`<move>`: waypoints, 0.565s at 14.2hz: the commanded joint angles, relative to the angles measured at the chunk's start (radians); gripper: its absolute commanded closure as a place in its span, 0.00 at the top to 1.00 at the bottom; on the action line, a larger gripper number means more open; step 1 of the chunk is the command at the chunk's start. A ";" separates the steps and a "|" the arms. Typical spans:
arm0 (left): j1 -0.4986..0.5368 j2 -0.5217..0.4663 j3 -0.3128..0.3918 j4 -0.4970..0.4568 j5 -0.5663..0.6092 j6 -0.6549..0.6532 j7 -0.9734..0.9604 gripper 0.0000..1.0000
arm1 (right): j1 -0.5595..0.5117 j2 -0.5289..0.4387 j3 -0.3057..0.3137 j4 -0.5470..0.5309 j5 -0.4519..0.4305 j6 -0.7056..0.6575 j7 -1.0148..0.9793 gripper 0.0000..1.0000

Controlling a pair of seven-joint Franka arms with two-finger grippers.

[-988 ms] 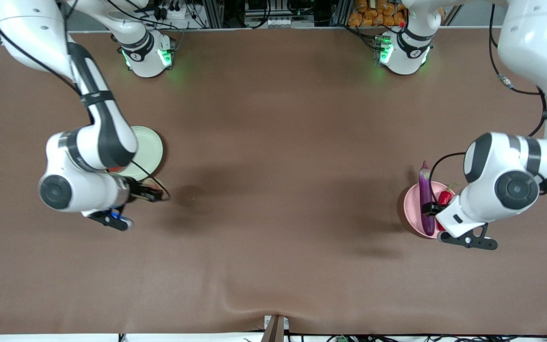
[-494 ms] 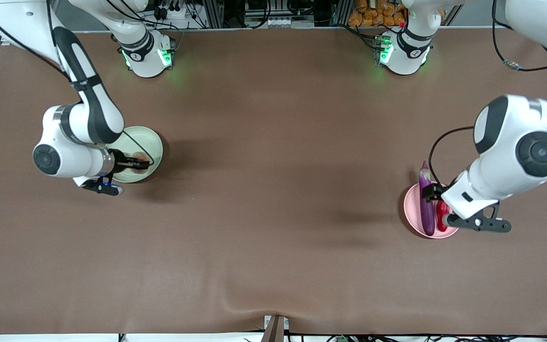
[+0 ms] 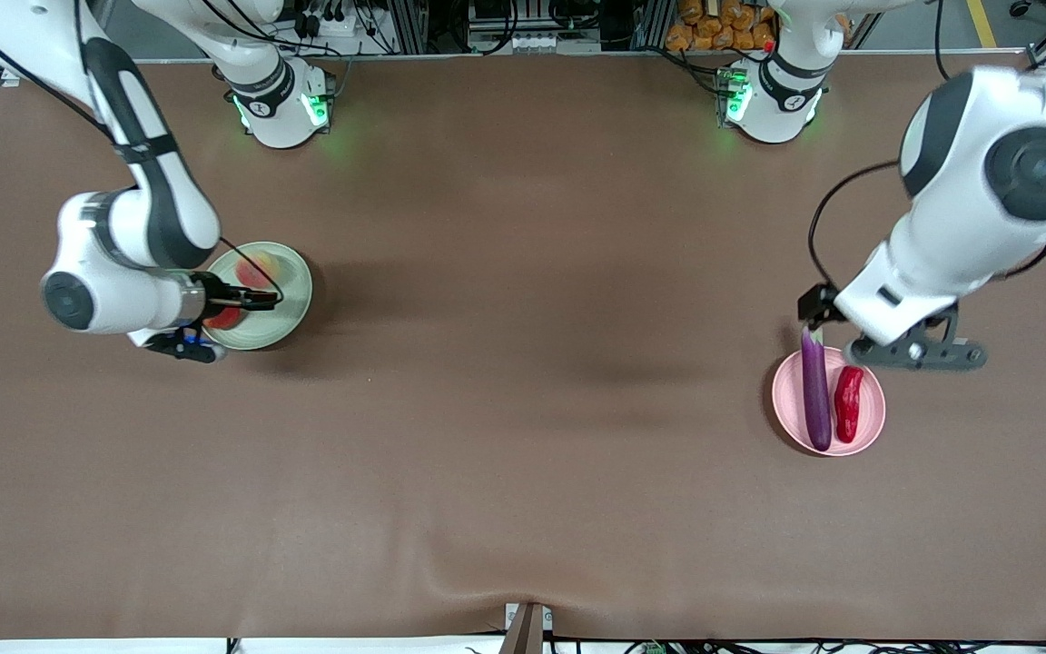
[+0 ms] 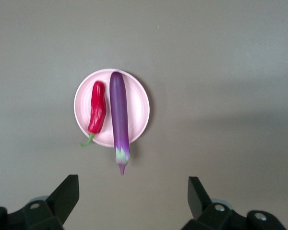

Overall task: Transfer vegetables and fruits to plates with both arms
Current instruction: 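Release the chili on the pink plate while the right gripper places the peach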

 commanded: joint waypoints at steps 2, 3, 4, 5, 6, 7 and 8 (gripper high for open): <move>-0.059 -0.173 0.133 -0.115 -0.064 -0.047 0.102 1.00 | -0.011 0.036 0.016 0.329 0.031 -0.243 -0.015 1.00; -0.059 -0.182 0.141 -0.104 -0.073 -0.090 0.113 1.00 | -0.012 0.036 0.014 0.384 0.037 -0.257 -0.021 1.00; -0.057 -0.195 0.141 -0.087 -0.076 -0.122 0.111 1.00 | -0.012 0.037 0.014 0.449 0.029 -0.272 -0.027 1.00; -0.050 -0.195 0.141 -0.067 -0.078 -0.139 0.110 1.00 | -0.011 0.043 0.013 0.521 0.022 -0.330 -0.032 1.00; -0.040 -0.195 0.141 -0.055 -0.100 -0.142 0.107 1.00 | -0.018 0.059 0.011 0.582 0.008 -0.391 -0.032 1.00; -0.031 -0.195 0.141 -0.034 -0.136 -0.144 0.096 1.00 | -0.024 0.063 0.009 0.643 0.008 -0.448 -0.032 1.00; -0.026 -0.186 0.141 0.006 -0.148 -0.185 0.094 1.00 | -0.021 0.060 0.009 0.697 0.006 -0.502 -0.029 1.00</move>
